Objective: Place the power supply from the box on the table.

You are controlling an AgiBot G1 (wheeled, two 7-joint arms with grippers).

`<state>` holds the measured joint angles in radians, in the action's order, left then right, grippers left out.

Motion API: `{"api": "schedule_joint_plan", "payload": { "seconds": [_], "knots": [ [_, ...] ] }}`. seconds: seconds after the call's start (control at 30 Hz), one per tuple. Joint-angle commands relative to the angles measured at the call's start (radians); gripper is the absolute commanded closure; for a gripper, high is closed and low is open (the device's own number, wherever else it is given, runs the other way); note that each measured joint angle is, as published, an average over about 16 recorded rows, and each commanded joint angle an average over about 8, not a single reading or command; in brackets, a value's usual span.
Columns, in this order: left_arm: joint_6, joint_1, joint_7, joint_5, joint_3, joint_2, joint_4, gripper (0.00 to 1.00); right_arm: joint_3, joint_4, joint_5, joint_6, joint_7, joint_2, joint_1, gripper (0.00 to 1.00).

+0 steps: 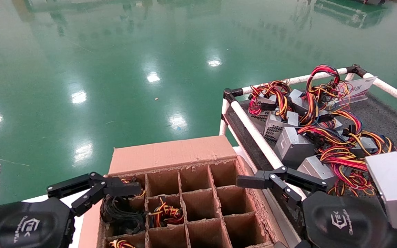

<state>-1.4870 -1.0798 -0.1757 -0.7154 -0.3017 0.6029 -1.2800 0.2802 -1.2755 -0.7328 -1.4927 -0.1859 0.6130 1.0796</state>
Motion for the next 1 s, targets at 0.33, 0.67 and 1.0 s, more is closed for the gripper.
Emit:
{"api": "schedule_joint_plan", "payload": {
  "seconds": [0.33,0.67,1.0],
  "knots": [
    [0.0,0.0,0.0,0.0,0.0,0.0,0.0,0.97,0.0,0.0,0.0,0.0,0.0,0.0,0.0,0.0],
    [0.0,0.0,0.0,0.0,0.0,0.0,0.0,1.0,0.0,0.0,0.0,0.0,0.0,0.0,0.0,0.0],
    [0.0,0.0,0.0,0.0,0.0,0.0,0.0,1.0,0.0,0.0,0.0,0.0,0.0,0.0,0.0,0.0]
  ]
}}
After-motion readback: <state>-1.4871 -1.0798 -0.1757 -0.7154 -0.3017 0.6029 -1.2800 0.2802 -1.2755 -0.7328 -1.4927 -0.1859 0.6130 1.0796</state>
